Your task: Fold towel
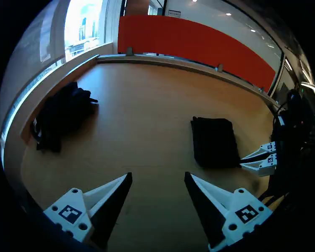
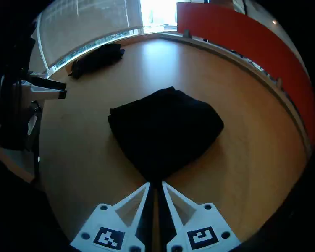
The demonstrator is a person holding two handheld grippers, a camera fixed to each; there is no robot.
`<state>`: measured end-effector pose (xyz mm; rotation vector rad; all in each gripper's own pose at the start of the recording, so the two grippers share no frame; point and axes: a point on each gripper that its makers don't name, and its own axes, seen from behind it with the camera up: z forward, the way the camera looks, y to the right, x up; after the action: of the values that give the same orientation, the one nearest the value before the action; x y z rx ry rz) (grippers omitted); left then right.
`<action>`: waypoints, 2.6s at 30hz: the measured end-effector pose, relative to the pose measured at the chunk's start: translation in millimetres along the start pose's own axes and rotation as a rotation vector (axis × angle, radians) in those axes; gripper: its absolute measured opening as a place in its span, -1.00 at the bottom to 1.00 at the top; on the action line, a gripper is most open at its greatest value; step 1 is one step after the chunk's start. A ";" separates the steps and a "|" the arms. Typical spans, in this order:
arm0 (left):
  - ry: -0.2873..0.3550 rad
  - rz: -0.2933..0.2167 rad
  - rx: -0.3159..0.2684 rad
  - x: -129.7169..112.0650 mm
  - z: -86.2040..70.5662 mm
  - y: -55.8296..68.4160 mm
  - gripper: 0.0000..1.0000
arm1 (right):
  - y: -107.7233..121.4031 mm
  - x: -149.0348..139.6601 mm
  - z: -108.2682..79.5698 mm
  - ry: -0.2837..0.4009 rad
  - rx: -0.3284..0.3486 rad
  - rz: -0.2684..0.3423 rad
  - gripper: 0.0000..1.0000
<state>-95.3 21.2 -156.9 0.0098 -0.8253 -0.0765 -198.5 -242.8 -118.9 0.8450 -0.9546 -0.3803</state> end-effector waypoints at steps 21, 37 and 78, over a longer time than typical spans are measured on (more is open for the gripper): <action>0.019 0.004 -0.010 10.4 -1.0 2.3 0.84 | 21.5 98.7 -46.7 0.156 -0.064 -0.081 -0.92; 0.036 0.012 -0.019 20.5 -2.6 4.6 0.84 | 39.6 146.4 -74.8 0.238 -0.092 -0.104 -0.92; 0.042 0.067 -0.051 41.1 6.0 21.0 0.84 | 138.6 141.5 -174.6 0.301 -0.236 -0.032 -0.92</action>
<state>-70.6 39.3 -121.8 -0.0636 -0.7813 -0.0339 14.9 -163.5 14.8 0.6790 -0.6043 -0.3727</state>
